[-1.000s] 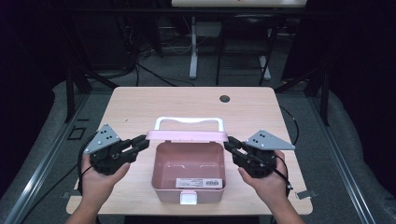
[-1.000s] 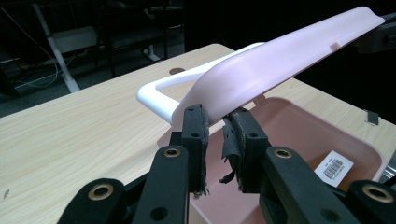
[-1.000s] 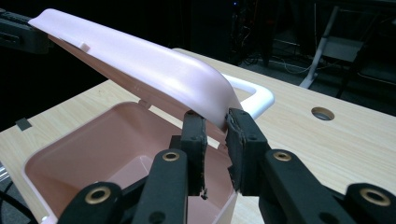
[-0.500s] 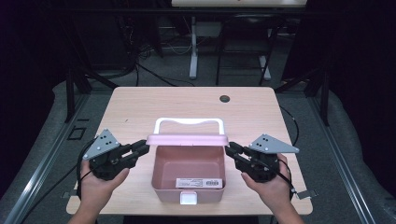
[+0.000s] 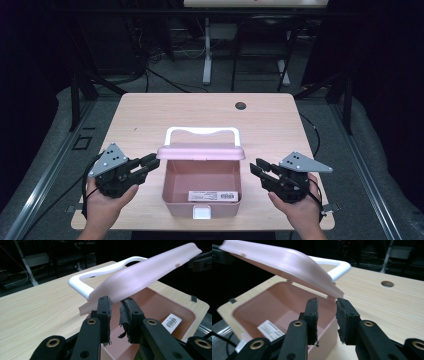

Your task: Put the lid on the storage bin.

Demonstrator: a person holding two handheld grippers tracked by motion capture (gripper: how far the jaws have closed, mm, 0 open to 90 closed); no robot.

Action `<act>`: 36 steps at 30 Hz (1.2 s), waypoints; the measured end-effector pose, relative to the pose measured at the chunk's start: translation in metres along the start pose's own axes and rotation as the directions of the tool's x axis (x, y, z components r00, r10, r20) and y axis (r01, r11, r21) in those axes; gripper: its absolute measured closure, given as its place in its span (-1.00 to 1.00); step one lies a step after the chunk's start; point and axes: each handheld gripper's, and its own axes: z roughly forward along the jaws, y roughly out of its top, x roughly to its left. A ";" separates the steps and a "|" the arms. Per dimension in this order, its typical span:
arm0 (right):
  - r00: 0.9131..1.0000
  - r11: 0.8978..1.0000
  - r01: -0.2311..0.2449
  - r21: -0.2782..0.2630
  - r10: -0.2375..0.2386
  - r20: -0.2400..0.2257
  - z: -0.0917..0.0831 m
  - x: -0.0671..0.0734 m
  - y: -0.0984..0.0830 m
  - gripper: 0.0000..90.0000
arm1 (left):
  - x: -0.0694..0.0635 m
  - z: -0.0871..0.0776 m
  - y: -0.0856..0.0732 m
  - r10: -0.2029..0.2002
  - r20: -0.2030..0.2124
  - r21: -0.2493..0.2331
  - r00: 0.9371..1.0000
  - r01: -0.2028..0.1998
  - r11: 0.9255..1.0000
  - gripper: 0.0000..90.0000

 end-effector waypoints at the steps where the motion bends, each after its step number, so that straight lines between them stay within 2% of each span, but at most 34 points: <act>1: 1.000 1.000 0.000 0.001 0.000 0.006 0.001 -0.001 -0.002 0.54 | 0.000 0.000 -0.001 0.000 0.000 0.002 1.000 0.000 1.000 0.70; 7: 0.999 1.000 -0.013 -0.018 0.014 0.050 0.009 -0.012 -0.016 0.26 | -0.003 -0.002 -0.007 -0.005 0.005 -0.001 1.000 0.005 1.000 0.69; 14: 0.996 0.999 -0.039 -0.019 0.040 0.086 0.023 -0.030 -0.034 0.05 | -0.005 -0.003 -0.013 -0.009 0.012 -0.004 1.000 0.009 1.000 0.65; 17: 0.995 1.000 -0.019 -0.009 0.020 0.098 0.027 -0.035 -0.041 -0.01 | -0.006 -0.003 -0.014 -0.002 0.011 -0.001 1.000 0.002 1.000 0.65; 21: 0.993 1.000 -0.020 -0.014 0.021 0.114 0.030 -0.039 -0.049 -0.03 | -0.008 -0.004 -0.015 -0.002 0.008 -0.005 1.000 0.002 1.000 0.65; 25: 0.987 1.000 0.007 -0.009 -0.006 0.158 0.033 -0.042 -0.054 -0.12 | -0.009 -0.005 -0.018 -0.006 0.013 -0.005 1.000 0.006 1.000 0.65; 29: 0.987 1.000 -0.001 -0.011 0.003 0.163 0.036 -0.045 -0.060 -0.23 | -0.010 -0.006 -0.021 -0.007 0.014 -0.005 1.000 0.007 1.000 0.65; 36: 0.984 0.999 -0.052 -0.006 0.053 0.170 0.037 -0.051 -0.068 -0.29 | -0.013 -0.008 -0.026 -0.007 0.014 -0.006 1.000 0.007 1.000 0.66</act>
